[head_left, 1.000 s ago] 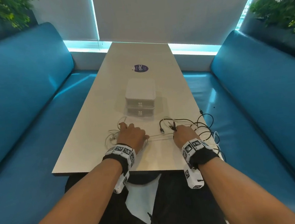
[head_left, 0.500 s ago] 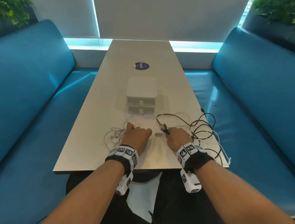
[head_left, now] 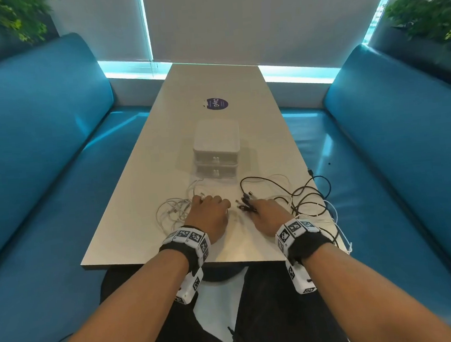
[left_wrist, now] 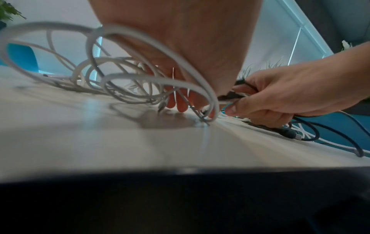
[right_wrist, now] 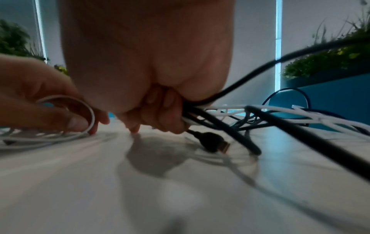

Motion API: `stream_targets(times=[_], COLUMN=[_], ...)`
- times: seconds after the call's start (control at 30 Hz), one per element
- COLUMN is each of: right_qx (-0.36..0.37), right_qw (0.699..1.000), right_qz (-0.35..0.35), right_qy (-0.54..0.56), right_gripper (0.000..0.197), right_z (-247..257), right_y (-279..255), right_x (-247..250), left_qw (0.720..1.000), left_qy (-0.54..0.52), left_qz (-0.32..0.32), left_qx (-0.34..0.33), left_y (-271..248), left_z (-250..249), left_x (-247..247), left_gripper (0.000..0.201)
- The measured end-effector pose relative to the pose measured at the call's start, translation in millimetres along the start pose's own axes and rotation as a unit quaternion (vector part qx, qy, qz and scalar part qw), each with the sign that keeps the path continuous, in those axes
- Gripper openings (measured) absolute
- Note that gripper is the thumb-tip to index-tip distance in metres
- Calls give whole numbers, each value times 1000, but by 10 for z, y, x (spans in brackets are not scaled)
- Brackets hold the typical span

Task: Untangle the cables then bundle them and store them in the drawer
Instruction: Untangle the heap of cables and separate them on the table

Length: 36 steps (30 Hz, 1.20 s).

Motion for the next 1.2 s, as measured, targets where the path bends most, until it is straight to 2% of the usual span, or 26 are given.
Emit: stream_targets(times=[0.07,0.2,0.3,0.37,0.53,0.67,0.8,0.87,0.93,1.03,1.1,1.2], right_qx=[-40,-173,-207,-195,-80,-90,-107,-114,-126,-136,-140,-145], right_qw=[999,983,975,978,996,994,991,990,988,986,984,983], right_qz=[-10,-44,-55,-63,-36,3,38,46,51,64,70,73], right_qy=[-20,-39,-50,-32,29,67,66,67,69,76,82,82], right_gripper=[34,28,26,26,31,35,37,38,38,38,36,34], right_z=[-92,-470,-613,-567,-164,-66,-90,-103,-114,-110,-108,-116], right_y=[25,-10,-51,-42,53,89,78,90,106,109,102,93], right_x=[4,163,245,253,139,3,-117,-131,-135,-148,-159,-157], left_qw=[1000,997,987,982,981,958,946,960,983,993,998,997], left_qy=[-13,-74,-140,-162,-126,-197,-224,-175,-105,-88,-50,-53], left_qz=[-2,-25,-60,-81,-144,-188,-208,-191,-110,2,18,-38], left_qx=[-1,-20,-42,-43,10,83,107,103,104,73,43,45], left_y=[-16,-71,-119,-140,-155,-258,-337,-313,-249,-179,-154,-119], left_z=[9,40,46,73,304,691,903,890,852,759,664,599], left_x=[6,89,224,315,491,437,339,338,261,106,85,203], left_gripper=[35,41,47,51,72,70,66,60,57,71,73,59])
Point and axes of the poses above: each hand's wrist, its own y-axis towards the middle knuckle, its own x-axis out of the back of the hand, z = x × y, the point moved 8 cm from there along y, towards the middle knuckle, and after that the axes turned 2 degrees about -x, right-handed, at the moved point
